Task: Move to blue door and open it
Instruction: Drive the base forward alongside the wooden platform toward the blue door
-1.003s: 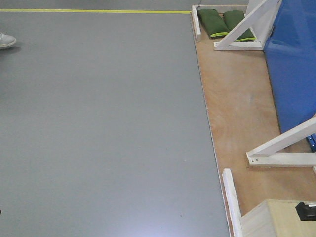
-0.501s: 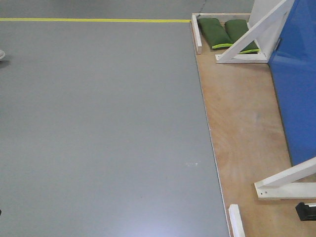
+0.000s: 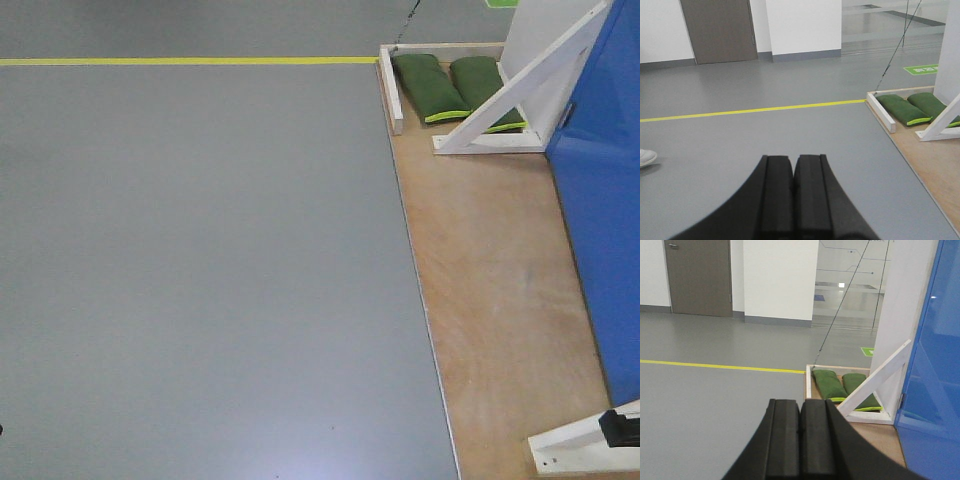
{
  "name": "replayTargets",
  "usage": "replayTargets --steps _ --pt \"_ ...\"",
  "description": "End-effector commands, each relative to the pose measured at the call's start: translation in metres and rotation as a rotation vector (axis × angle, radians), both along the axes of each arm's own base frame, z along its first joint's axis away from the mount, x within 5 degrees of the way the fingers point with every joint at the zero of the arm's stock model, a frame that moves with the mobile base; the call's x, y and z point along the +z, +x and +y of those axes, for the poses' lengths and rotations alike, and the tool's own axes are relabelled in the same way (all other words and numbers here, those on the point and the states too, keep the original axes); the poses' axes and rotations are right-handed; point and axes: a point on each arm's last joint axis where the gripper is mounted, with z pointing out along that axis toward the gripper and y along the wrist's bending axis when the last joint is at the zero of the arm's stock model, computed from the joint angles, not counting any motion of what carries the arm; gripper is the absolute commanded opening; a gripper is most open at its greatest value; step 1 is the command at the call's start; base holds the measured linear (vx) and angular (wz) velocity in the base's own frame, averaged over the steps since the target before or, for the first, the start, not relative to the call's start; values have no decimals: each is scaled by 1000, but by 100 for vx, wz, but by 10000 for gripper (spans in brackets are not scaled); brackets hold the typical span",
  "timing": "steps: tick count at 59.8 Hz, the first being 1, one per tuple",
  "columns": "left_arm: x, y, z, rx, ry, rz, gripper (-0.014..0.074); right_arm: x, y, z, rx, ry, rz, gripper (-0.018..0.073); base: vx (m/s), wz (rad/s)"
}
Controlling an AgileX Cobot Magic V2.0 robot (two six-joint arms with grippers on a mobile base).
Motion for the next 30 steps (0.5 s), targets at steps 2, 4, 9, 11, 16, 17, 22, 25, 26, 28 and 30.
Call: replayTargets --steps 2,4,9,11,16,17,22,25,26,28,30 --pt "6 0 0 -7 -5 -92 70 1 0 -1 -15 -3 -76 -8 35 -5" --pt "6 0 0 -7 -5 -92 70 1 0 -1 -15 -3 -76 -8 34 -4" --pt "6 0 0 -7 -5 -92 70 1 0 -1 -15 -3 -76 -8 34 -4" --pt "6 0 0 -7 -5 -92 70 1 0 -1 -15 -3 -76 -8 34 -3" --pt "6 0 0 -7 -5 -92 70 1 0 -1 -15 -3 -76 -8 34 -3" --pt "6 0 0 -7 -5 -92 70 1 0 -1 -15 -3 -76 -8 33 -2" --pt "6 0 0 -7 -5 -92 70 1 0 -1 -15 -3 -76 -8 33 -2" --pt "6 0 0 -7 -5 -92 70 1 0 -1 -15 -3 -76 -8 32 -2" --pt "6 0 0 -7 -5 -92 70 1 0 -1 -15 -3 -76 -8 32 -2" --pt "6 0 0 -7 -5 -92 70 1 0 -1 -15 -3 -76 -8 31 -1" --pt "6 0 0 -7 -5 -92 70 1 0 -1 -15 -3 -76 -8 31 -1"
